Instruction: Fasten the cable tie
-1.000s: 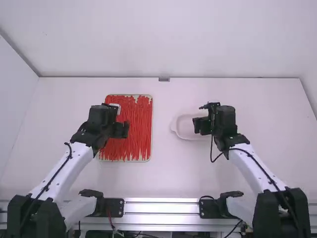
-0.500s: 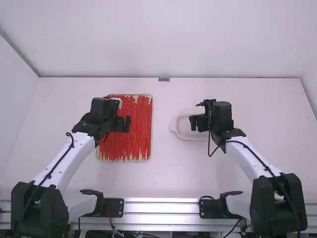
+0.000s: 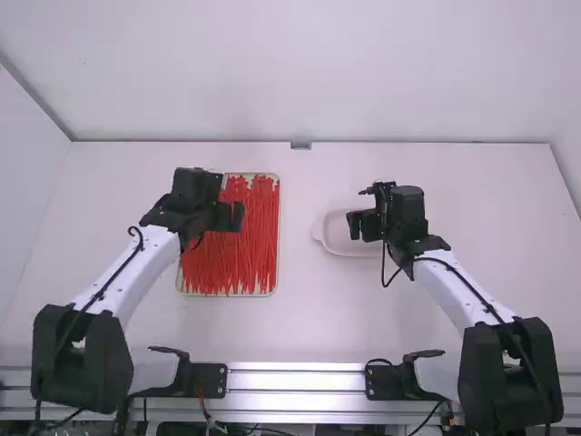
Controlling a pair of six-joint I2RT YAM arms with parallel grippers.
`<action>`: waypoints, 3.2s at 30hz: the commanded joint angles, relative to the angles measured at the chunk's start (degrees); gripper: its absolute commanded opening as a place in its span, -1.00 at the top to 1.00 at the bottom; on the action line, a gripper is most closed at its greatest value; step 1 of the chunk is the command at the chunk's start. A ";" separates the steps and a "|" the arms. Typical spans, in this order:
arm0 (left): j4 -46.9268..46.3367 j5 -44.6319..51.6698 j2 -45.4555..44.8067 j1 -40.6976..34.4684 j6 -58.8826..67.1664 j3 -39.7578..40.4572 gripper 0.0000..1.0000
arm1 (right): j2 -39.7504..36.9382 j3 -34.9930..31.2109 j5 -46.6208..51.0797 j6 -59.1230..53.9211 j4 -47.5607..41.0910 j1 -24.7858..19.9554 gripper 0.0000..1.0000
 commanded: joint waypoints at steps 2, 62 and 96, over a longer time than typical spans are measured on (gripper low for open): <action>-2.14 0.66 3.93 0.22 -0.24 6.54 -0.99 | 0.44 1.84 -0.33 0.11 0.07 0.24 -0.96; 6.45 0.46 34.73 0.74 -4.59 17.38 0.13 | 0.44 1.81 -0.11 -1.20 -2.10 0.15 -0.97; 10.47 -1.09 34.73 1.20 -5.44 13.18 0.30 | 0.44 1.81 -0.11 -1.20 -2.95 0.15 -0.97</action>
